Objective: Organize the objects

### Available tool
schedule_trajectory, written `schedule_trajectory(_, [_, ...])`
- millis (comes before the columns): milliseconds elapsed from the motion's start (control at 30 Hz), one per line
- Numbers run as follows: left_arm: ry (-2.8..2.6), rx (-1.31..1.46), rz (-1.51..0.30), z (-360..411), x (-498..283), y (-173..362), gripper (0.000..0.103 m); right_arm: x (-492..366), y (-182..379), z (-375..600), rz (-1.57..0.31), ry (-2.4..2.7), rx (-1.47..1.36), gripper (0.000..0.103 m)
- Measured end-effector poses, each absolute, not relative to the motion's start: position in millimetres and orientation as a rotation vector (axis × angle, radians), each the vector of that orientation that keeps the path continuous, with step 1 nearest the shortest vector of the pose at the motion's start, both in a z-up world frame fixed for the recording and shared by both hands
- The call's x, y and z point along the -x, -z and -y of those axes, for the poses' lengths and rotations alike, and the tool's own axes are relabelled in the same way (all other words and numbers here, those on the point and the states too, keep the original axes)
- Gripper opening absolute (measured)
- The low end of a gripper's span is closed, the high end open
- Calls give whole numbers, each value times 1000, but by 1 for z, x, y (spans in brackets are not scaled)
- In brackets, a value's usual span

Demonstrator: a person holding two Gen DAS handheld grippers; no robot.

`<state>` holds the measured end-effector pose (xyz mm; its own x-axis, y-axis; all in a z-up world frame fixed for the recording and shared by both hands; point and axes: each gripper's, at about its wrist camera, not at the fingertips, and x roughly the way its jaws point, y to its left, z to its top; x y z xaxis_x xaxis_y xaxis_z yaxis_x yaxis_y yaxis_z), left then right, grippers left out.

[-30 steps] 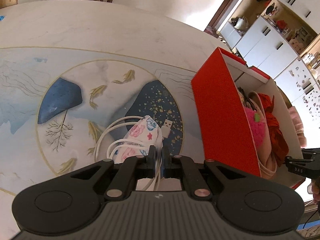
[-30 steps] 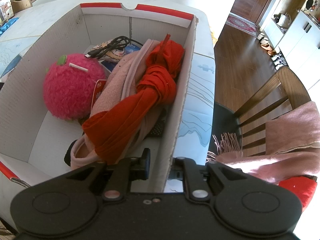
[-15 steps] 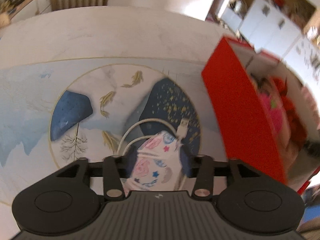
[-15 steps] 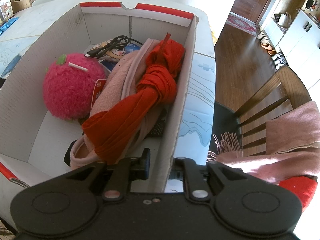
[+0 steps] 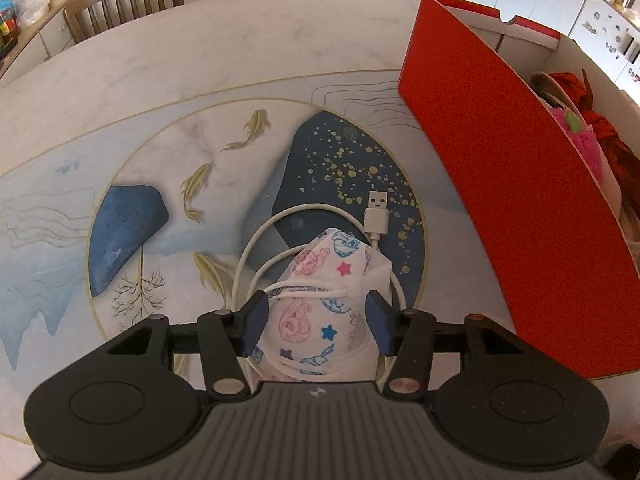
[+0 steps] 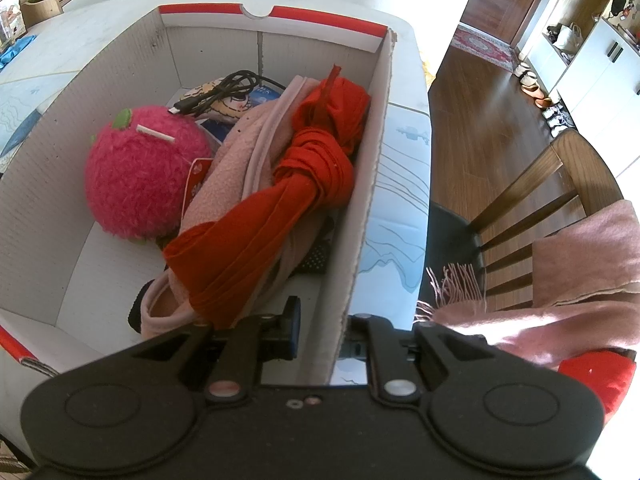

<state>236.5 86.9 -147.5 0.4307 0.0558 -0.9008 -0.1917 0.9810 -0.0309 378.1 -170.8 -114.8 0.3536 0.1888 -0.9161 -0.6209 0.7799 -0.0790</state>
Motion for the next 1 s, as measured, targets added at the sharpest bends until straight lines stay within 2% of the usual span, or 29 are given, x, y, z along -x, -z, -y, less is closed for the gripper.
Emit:
schedule_trajectory(100, [-161,118,-1119,-85,-237,147,49,-378,115,171,-1093,-547,456,15])
schedule_trajectory(167, [-176,99,-1119,-85,-236,147,39,-378,114,171,-1093,-547,457,15])
schedule_trajectory(200, [-173,100,-1118,-86,-236,146,26,-378,114,171,-1093,-547,456,15])
schedule_trajectory(233, [-164,113,-1116,-88,-235,146,18,-378,115,171,-1093,-547,456,15])
schedule_trajectory(333, [-158,107,-1117,-89,-234,146,3,-378,114,171,-1093,-547,457,15])
schedule_trajectory(400, [-154,111,-1114,-87,-233,147,0,-378,114,171,-1093,-547,457,15])
schedule_trajectory(867, [-114,133,-1093,-83,-226,137,2,-377,114,175,-1095,-549,454,14])
schedule_trajectory(967, [-113,123,-1083,-83,-228,134,16,-377,113,174,-1095,-548,455,14])
schedule_trajectory(1000, [-112,118,-1080,-84,-229,134,31,-377,113,174,-1094,-548,456,14])
